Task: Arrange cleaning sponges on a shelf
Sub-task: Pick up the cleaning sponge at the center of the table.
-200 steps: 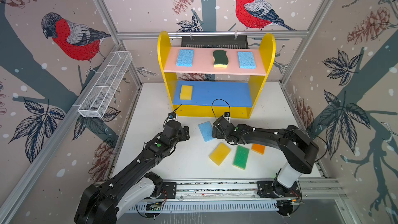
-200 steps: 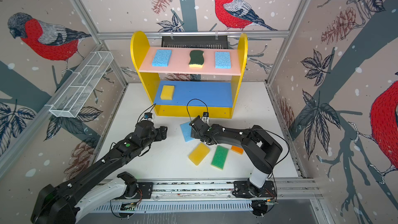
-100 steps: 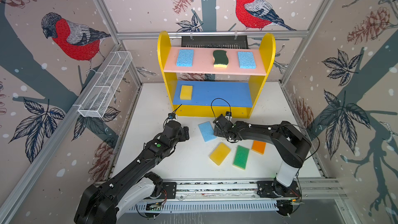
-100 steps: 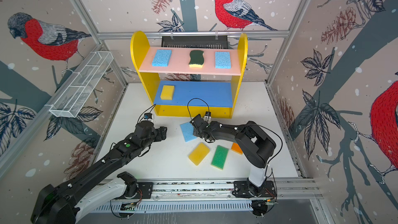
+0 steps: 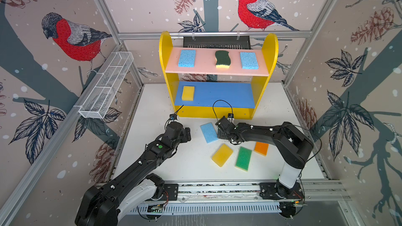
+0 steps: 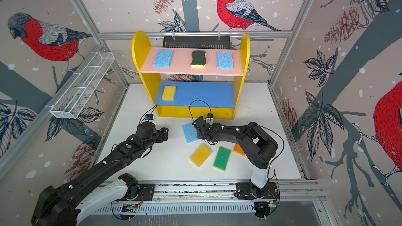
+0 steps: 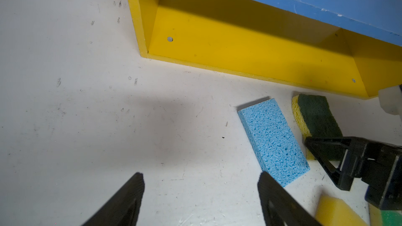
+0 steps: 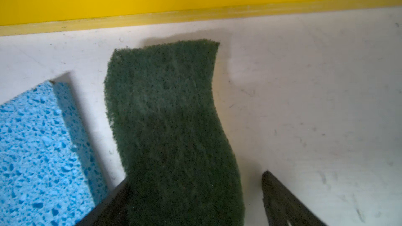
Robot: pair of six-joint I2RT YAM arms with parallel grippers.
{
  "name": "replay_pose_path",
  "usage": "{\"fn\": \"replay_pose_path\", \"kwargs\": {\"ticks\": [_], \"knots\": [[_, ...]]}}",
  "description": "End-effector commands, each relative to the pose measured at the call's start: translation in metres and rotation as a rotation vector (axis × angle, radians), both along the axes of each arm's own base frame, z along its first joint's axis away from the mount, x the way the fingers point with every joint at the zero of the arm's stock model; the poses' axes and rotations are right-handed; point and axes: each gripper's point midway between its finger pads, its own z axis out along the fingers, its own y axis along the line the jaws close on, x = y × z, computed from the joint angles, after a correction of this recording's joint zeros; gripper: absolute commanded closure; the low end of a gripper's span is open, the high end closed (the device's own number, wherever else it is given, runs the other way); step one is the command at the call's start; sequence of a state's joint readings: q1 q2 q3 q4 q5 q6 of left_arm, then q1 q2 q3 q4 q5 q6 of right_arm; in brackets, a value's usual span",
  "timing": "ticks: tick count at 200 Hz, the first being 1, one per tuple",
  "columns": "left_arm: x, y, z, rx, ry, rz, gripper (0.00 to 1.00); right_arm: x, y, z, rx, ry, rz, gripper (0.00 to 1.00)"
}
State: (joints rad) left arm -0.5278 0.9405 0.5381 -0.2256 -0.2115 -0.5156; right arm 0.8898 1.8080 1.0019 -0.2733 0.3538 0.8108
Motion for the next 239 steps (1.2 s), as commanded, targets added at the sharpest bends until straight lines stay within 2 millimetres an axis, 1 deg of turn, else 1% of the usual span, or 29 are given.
{"fn": "replay_pose_path", "kwargs": {"ticks": [1, 53, 85, 116, 182, 239], "knots": [[-0.0006, 0.0024, 0.0008, 0.010, -0.005, 0.008, 0.17, -0.0039, 0.0014, -0.0059, -0.008, 0.026, 0.019, 0.13], [-0.0015, 0.0042, 0.0023, 0.006, -0.008, 0.019, 0.17, -0.0053, 0.0061, -0.0076, -0.001, 0.037, 0.044, 0.23], [-0.0015, 0.0048, 0.0037, 0.004, -0.011, 0.021, 0.17, -0.0072, 0.0055, -0.0077, -0.008, 0.037, 0.048, 0.26], [-0.0021, 0.0050, 0.0046, 0.000, -0.012, 0.024, 0.17, -0.0092, 0.0038, -0.0087, -0.015, 0.038, 0.054, 0.34], [-0.0027, 0.0079, 0.0065, 0.003, -0.021, 0.034, 0.17, -0.0119, 0.0069, -0.0094, -0.011, 0.040, 0.077, 0.34], [-0.0006, 0.0072, 0.0071, 0.009, -0.022, 0.034, 0.17, -0.0103, 0.0100, -0.0015, -0.001, 0.027, 0.098, 0.34]]}}
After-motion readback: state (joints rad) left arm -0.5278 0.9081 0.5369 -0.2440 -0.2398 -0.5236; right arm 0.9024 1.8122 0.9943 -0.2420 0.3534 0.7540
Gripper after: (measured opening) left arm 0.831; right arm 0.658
